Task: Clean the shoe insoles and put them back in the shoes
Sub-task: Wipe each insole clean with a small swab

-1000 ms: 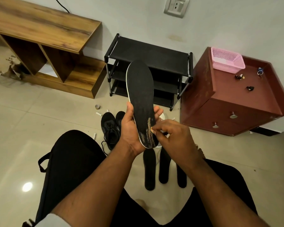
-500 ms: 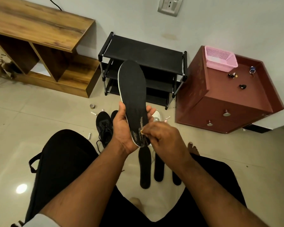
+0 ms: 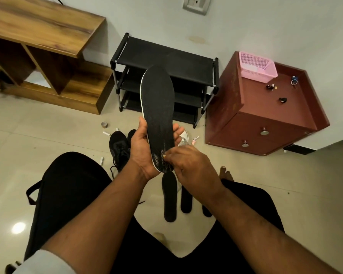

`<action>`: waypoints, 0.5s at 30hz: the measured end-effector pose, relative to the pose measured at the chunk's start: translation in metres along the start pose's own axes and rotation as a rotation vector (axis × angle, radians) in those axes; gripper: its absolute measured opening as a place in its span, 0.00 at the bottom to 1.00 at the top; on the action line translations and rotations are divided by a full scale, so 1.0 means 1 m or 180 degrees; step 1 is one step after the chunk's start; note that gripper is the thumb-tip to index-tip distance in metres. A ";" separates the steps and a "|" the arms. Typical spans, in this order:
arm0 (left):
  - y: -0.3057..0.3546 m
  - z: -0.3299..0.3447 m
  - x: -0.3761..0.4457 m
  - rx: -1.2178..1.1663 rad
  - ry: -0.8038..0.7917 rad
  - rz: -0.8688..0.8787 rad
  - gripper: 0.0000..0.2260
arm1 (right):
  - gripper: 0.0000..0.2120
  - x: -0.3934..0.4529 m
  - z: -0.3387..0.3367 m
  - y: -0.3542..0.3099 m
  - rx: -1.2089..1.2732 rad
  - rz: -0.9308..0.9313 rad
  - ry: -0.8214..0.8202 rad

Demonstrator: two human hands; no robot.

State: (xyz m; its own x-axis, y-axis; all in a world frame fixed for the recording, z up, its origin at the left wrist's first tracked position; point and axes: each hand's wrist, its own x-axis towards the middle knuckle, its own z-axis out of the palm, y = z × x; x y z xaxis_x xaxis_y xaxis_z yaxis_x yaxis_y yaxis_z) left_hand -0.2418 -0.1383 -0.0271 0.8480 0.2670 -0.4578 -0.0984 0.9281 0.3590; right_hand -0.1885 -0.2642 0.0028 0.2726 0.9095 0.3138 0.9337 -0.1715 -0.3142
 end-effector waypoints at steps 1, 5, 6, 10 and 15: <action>0.000 0.001 0.000 0.0017 0.0048 -0.0004 0.41 | 0.08 -0.003 -0.001 -0.001 -0.0018 -0.0039 0.0002; -0.001 0.004 -0.004 0.0147 -0.0009 -0.0127 0.40 | 0.16 0.015 -0.007 0.007 0.0050 -0.0177 -0.0035; -0.001 0.006 -0.007 0.0129 -0.0061 -0.0123 0.38 | 0.16 0.022 -0.009 0.009 0.0072 -0.0169 -0.0038; -0.004 0.010 -0.014 0.0094 -0.0120 -0.0043 0.33 | 0.17 0.037 -0.012 0.014 -0.0079 -0.0173 -0.0124; 0.002 0.003 -0.007 0.0102 -0.0014 -0.0078 0.40 | 0.12 0.007 -0.006 0.004 0.0112 -0.0288 -0.0177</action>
State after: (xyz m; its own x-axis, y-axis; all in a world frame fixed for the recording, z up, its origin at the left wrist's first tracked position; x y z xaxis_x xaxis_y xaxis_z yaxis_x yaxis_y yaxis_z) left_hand -0.2462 -0.1391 -0.0210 0.8523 0.2432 -0.4632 -0.0610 0.9255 0.3737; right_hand -0.1814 -0.2610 0.0089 0.1736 0.9404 0.2925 0.9449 -0.0753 -0.3185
